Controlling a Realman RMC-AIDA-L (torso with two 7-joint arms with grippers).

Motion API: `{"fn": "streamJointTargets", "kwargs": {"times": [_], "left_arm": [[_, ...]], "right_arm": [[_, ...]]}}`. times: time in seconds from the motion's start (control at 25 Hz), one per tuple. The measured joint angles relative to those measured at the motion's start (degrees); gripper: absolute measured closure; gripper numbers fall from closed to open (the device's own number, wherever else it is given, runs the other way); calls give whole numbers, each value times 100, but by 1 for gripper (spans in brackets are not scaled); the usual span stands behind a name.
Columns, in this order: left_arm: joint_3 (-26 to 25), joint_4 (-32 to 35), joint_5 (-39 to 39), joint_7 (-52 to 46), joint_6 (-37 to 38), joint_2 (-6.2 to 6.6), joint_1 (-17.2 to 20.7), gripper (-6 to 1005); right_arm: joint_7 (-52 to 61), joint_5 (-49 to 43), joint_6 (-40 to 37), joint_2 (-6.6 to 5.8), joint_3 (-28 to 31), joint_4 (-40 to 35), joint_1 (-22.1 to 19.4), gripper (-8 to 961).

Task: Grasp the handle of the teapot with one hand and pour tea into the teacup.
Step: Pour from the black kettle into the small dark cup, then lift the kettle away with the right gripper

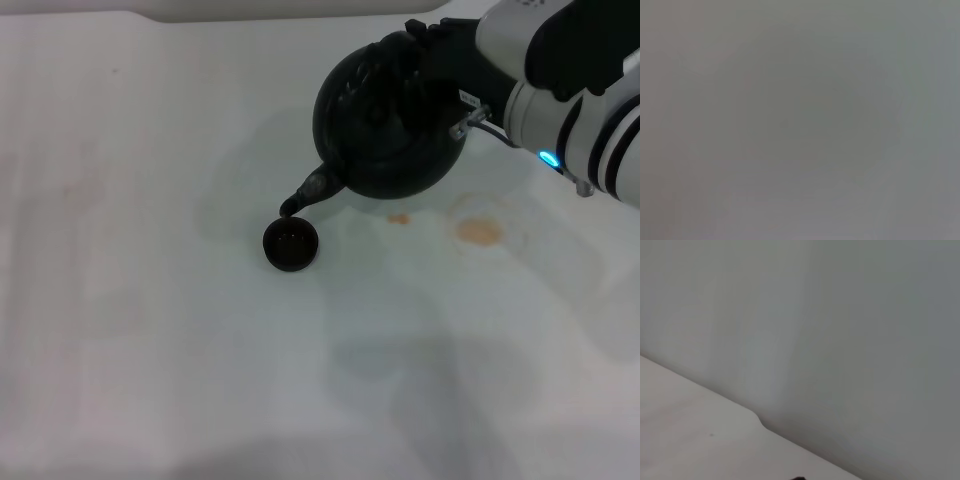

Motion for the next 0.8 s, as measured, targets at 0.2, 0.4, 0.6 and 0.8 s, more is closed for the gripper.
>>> {"fn": "streamJointTargets", "kwargs": {"times": [0.2,0.4,0.6,0.8], "left_arm": [[0,0,0,0,3,0,-26,109],[0,0,0,0,3,1,-41,109],[0,0,0,0,3,5,-47,108],[0,0,0,0,3,9,-53,108]], "right_arm": [[84,-321,-31,2,-90,-1,11,741],[240,-604,-34,8,-142,-18,34,742],[393,-894,-34,15,-195,-34,46,743],[446,-1108,-26,8,-246,-43,61,744]]}}
